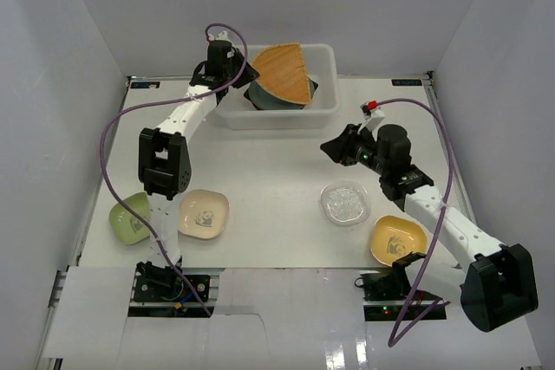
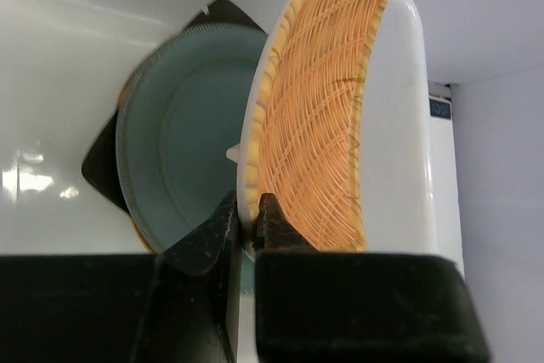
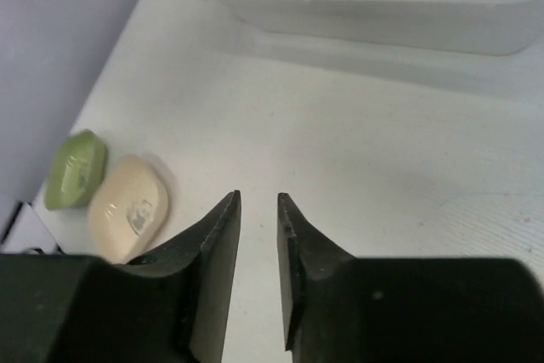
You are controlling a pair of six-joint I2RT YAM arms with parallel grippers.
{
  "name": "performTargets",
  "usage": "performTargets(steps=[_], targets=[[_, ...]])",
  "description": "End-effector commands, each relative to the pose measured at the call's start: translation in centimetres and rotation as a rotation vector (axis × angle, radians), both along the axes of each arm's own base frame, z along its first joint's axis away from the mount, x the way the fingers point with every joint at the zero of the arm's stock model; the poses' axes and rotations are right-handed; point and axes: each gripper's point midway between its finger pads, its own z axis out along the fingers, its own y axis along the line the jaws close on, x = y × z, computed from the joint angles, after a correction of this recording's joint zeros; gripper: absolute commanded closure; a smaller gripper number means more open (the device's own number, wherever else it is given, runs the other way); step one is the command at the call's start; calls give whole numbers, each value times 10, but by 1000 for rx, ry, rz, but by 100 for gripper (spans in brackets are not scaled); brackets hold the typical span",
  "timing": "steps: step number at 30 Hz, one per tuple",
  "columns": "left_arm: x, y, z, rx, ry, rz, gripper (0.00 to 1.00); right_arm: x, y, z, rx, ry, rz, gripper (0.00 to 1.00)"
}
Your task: Place the plates into the plastic bin on the countertop
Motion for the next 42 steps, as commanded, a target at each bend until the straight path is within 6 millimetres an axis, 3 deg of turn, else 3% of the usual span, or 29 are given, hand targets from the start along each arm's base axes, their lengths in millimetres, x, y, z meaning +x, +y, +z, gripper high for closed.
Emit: performTargets(steps=[1,3,4,5,9,13,14,16,18,19,21,22,24,25,27,28,29,30,31,32,34,35,36,37,40,42], targets=[[29,-1,66,-73,-173,3,100,-9,1,-37,-168,25,6,67],[37,3,55,-68,-159,10,100,-22,3,-64,-235,70,15,56],[41,5,53,-70,-163,13,100,-27,2,-74,-263,86,18,46],[47,5,40,-67,-149,17,100,-38,-2,-95,-321,123,23,43],[57,8,12,-67,-118,7,90,-60,-22,-137,-465,210,-4,32],[62,9,-7,-63,-94,0,45,-71,-30,-154,-541,251,1,26],[61,7,-9,-68,-90,-11,18,-74,-29,-157,-552,257,13,23],[60,7,-4,-70,-95,-16,2,-77,-27,-165,-576,272,29,21],[59,9,4,-63,-108,-15,2,-81,-23,-169,-596,274,46,21],[55,10,20,-53,-135,-18,2,-80,-21,-171,-605,274,53,21],[51,17,33,-30,-157,-2,2,-81,-17,-172,-621,269,69,21],[44,19,59,-28,-197,-2,2,-79,-14,-171,-626,262,76,22],[34,28,76,0,-219,15,2,-81,-9,-175,-644,260,97,23],[18,32,92,4,-232,21,2,-81,-6,-174,-649,253,101,24],[0,40,100,17,-229,41,2,-82,-5,-182,-674,267,107,26],[-14,44,76,28,-170,41,2,-82,-4,-184,-682,269,110,33],[-36,48,103,12,-207,39,2,-82,-3,-186,-697,266,110,38],[-50,48,103,2,-196,32,2,-82,-2,-187,-709,264,112,42],[-63,51,99,1,-184,31,2,-82,-1,-187,-716,259,111,54],[-91,57,92,5,-161,28,2,-81,1,-186,-728,248,106,61],[-121,61,84,1,-141,10,2,-80,5,-181,-731,236,104,74],[-142,63,51,15,-72,-8,2,-80,7,-178,-735,223,99,84],[-165,65,67,10,-111,-27,2,-80,8,-176,-737,217,96,88],[-180,65,60,28,-104,-62,2,-79,10,-168,-735,202,91,92],[-231,75,28,91,-26,-109,2,-76,12,-146,-736,169,74,92],[-261,83,-6,131,70,-119,2,-73,13,-124,-724,126,49,92]])
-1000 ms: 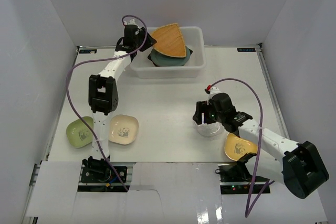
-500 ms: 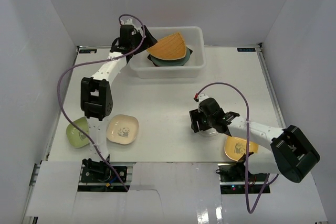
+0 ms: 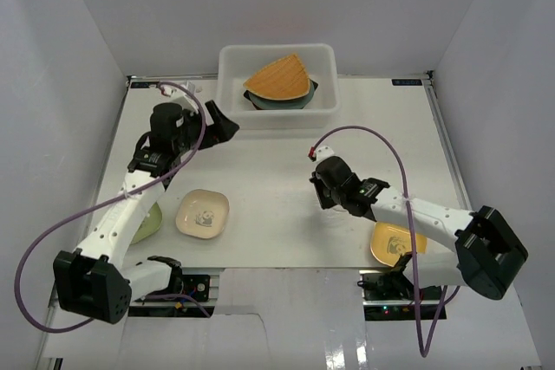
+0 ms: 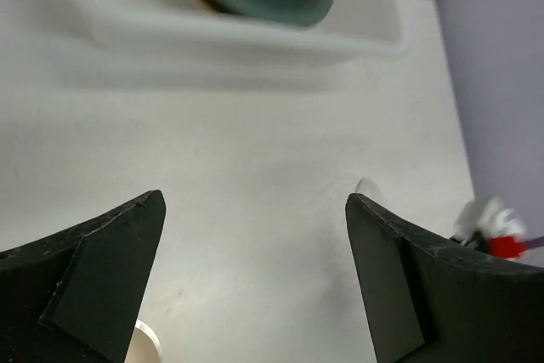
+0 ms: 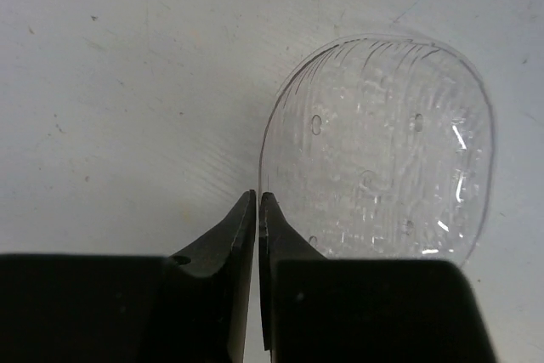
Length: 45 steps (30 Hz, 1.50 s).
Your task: Place the plates into the plastic bin on the countertop
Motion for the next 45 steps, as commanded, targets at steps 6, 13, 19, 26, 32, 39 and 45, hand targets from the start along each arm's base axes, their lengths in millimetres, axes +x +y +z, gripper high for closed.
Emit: performTargets(steps=[6,13,19,26,32,39,45], targets=[[-95,31,-91,159,236,-18,2,39,16,150,83,-271,-59,92],[-118,15,-114,90,335,-99,6,132,76,235,39,-515,31,92],[-129,16,-138,105,419,-99,8,227,151,259,-14,-674,226,92],[-137,6,-142,146,465,-134,8,307,167,198,-166,-698,273,92],[-138,-3,-161,223,557,-167,8,326,167,183,-136,-718,264,78],[-132,7,-173,343,623,-105,10,302,162,221,4,-706,222,30],[-133,19,-190,473,689,-29,13,214,104,237,208,-591,58,29]])
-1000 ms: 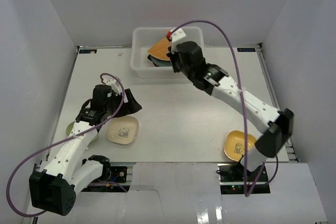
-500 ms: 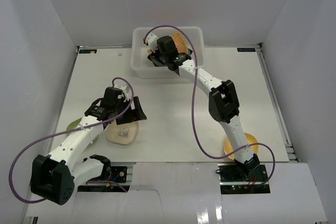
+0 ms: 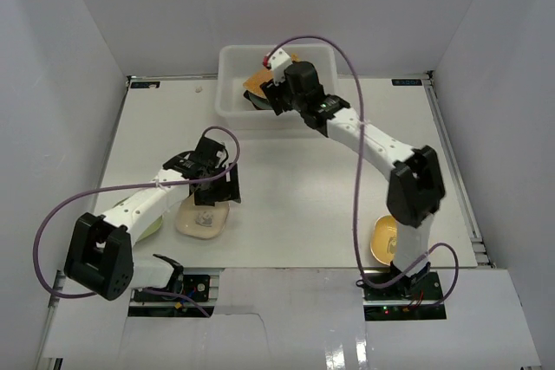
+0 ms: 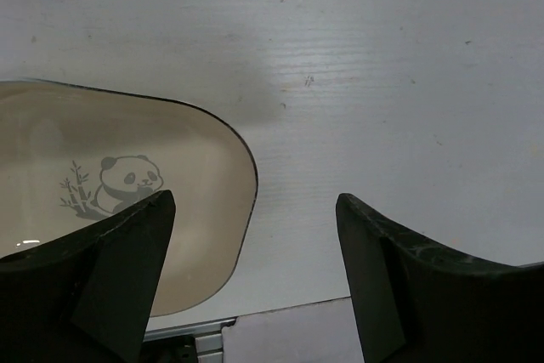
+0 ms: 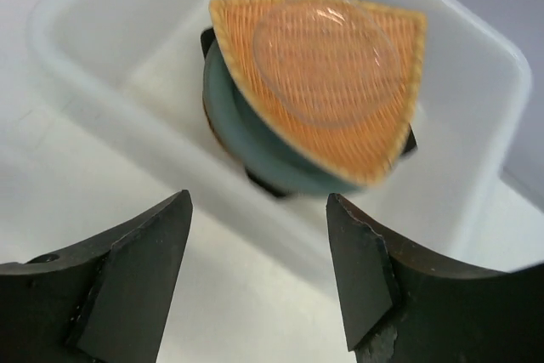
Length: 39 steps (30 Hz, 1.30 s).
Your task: Place the plates into the plastic bin on the countertop
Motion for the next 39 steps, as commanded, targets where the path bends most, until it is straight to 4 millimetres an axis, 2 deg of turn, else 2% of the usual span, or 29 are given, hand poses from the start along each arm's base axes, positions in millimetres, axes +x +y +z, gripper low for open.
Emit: performTargets(steps=[1,2,3,4,5,6,8,9,10,11,12,13,14,15,16,18,21,25,26,28,29,31,32,33,34,35,36,37,39], targets=[[1,12,-1,115,-3,35,14,-53,-31,64,303,-28,-85,29],[-1,10,-3,123,4,29,16,-78,-49,87,375,-43,-95,30],[-5,9,-10,139,34,24,16,-96,-64,31,373,75,-159,31],[-8,6,-14,147,48,13,18,-116,-80,40,418,72,-176,31],[-11,5,-19,157,63,8,18,-128,-92,23,420,105,-211,31],[-14,4,-27,172,87,0,20,-144,-110,-19,396,181,-284,32],[-14,3,-35,197,90,-6,23,-174,-136,-36,386,233,-330,33],[-15,5,-39,215,95,-8,29,-183,-147,-48,371,254,-368,34],[-16,6,-43,230,102,-9,33,-205,-164,-68,355,307,-405,34],[-15,8,-45,245,100,-7,40,-215,-173,-78,349,330,-425,34],[-12,8,-45,244,90,-6,59,-224,-179,-86,345,352,-442,33],[-11,7,-45,242,82,-9,69,-237,-188,-94,366,376,-460,32],[-8,4,-43,235,71,-13,77,-249,-195,-105,344,417,-479,27],[-2,-1,-39,216,45,-14,93,-258,-197,-112,343,450,-481,21],[3,-4,-35,205,29,-18,100,-265,-201,-115,348,469,-485,20],[13,-12,-27,179,-10,-28,100,-283,-210,-134,325,546,-533,11],[34,-29,3,123,-102,-43,100,-297,-227,-152,317,584,-629,11],[59,-53,62,41,-254,-69,100,-306,-239,-168,296,618,-711,15],[71,-60,89,10,-317,-70,100,-308,-240,-172,291,632,-722,17],[83,-65,116,2,-378,-80,100,-313,-239,-180,275,672,-737,19],[95,-73,147,-30,-442,-79,100,-314,-239,-182,266,681,-744,19],[108,-79,163,-16,-472,-92,100,-316,-245,-180,248,677,-771,20],[119,-85,191,-41,-532,-87,100,-315,-248,-178,243,666,-778,20],[125,-88,199,-41,-549,-91,100,-310,-249,-167,258,631,-781,20],[135,-94,195,-22,-543,-105,100,-310,-253,-163,246,614,-782,20],[142,-98,202,-22,-558,-106,100,-309,-255,-157,252,597,-787,19],[152,-103,227,-40,-607,-98,100,-307,-258,-150,256,574,-796,18],[163,-110,222,-28,-602,-102,100,-304,-258,-140,278,556,-794,18],[186,-122,235,-19,-646,-99,100,-309,-262,-137,276,558,-802,17]])
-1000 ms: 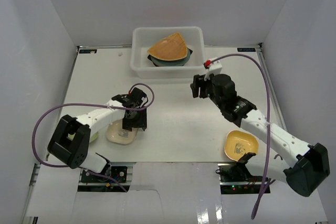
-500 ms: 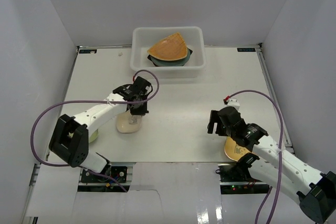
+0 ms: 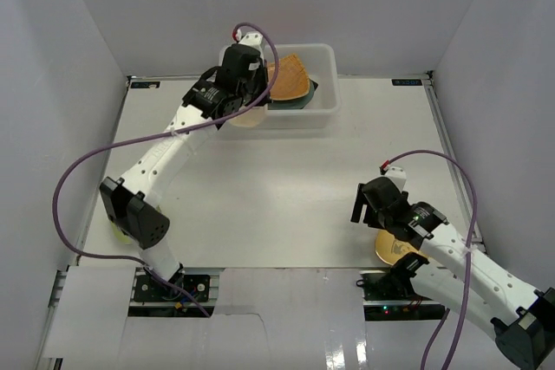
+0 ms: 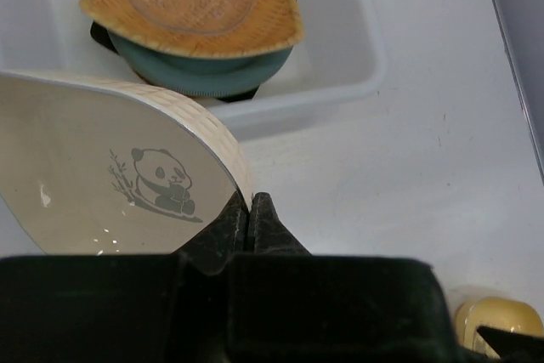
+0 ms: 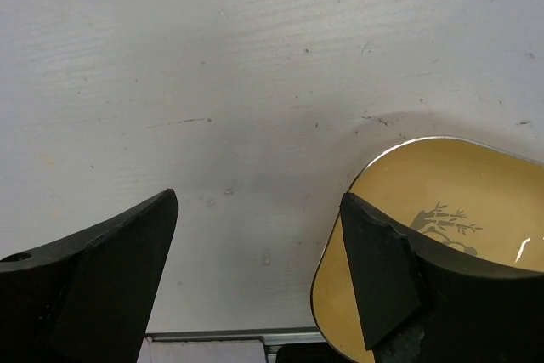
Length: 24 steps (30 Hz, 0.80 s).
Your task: Place the plates into the plastic bin on the countertop
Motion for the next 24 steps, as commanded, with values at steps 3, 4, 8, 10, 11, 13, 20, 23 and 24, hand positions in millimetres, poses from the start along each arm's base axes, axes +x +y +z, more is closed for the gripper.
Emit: performTargets(steps=[3,4,8,10,11,13,20,23,24], targets=[[47,-21,4,82,-45,7,100,-2,-13,20,-9,-41,-57,16],[57,-26,21,60,-89,12,100,-4,-13,19,-2,-40,-63,16],[115,-65,9,69,-174,-22,100,-7,-11,14,7,-17,-59,14],[130,-76,18,56,-238,-34,100,-8,-11,11,-2,-1,-52,14],[141,-82,8,66,-255,-41,100,-9,-10,9,-10,14,-48,14],[151,-88,3,74,-285,-47,100,-11,-13,8,-26,32,-50,15],[191,-114,-22,71,-414,-101,100,-17,-18,1,-62,86,-78,19],[202,-121,-35,74,-445,-115,100,-21,-21,-1,-68,101,-102,19],[206,-123,-45,91,-446,-123,100,-23,-22,-3,-64,107,-111,20]])
